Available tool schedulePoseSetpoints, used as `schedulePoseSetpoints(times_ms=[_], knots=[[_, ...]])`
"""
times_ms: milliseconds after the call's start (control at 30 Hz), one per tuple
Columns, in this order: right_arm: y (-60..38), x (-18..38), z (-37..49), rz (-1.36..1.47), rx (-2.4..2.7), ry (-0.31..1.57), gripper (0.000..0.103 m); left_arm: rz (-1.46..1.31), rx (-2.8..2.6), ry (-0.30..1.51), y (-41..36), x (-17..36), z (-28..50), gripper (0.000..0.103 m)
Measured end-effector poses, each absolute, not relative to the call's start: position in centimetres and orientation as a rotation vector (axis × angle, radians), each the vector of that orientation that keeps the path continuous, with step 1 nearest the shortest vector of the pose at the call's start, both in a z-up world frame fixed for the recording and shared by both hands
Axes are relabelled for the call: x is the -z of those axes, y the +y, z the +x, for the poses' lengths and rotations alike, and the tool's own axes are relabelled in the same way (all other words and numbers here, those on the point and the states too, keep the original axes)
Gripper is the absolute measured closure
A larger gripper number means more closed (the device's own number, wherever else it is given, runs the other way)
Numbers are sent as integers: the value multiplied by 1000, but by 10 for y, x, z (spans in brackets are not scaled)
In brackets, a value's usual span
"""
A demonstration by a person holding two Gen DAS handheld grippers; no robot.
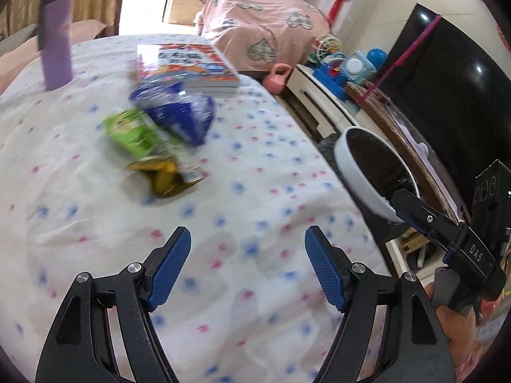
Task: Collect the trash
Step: 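Return both grippers to the table toward the green pouch and blue bag, then grasp the green juice pouch with the left gripper while the right grasps the blue plastic bag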
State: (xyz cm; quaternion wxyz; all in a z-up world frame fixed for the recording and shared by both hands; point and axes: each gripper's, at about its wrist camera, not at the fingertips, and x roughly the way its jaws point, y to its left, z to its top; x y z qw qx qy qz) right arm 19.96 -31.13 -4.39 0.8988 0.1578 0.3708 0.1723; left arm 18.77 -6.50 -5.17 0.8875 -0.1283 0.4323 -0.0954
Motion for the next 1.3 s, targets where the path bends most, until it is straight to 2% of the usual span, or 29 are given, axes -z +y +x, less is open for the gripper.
schedulePoseSetpoints(times_ms=[533,733,1033,1067,1100,1133,1167,1200,1233,1300], knots=[[-238,62,211,243,-473,824,3,-403,122,928,-3,63,184,26],[-224,68,226,230,-497,840,3,-424,100,926,1,61,210,22],[-218,70,251,236,-499,857,3,-406,63,963,7,78,262,22],[-217,71,253,237,-499,859,3,-401,64,960,8,79,265,24],[-217,71,256,236,-499,859,3,-391,67,959,8,81,267,30],[-215,71,260,233,-502,860,3,-382,80,964,9,84,269,49],[-214,71,261,233,-505,860,3,-375,86,959,9,85,269,58],[-212,71,265,233,-511,863,3,-368,97,952,11,84,268,60],[-209,70,268,237,-522,865,3,-375,123,947,13,83,266,71],[-200,68,274,248,-572,853,3,-375,134,950,18,82,260,73]])
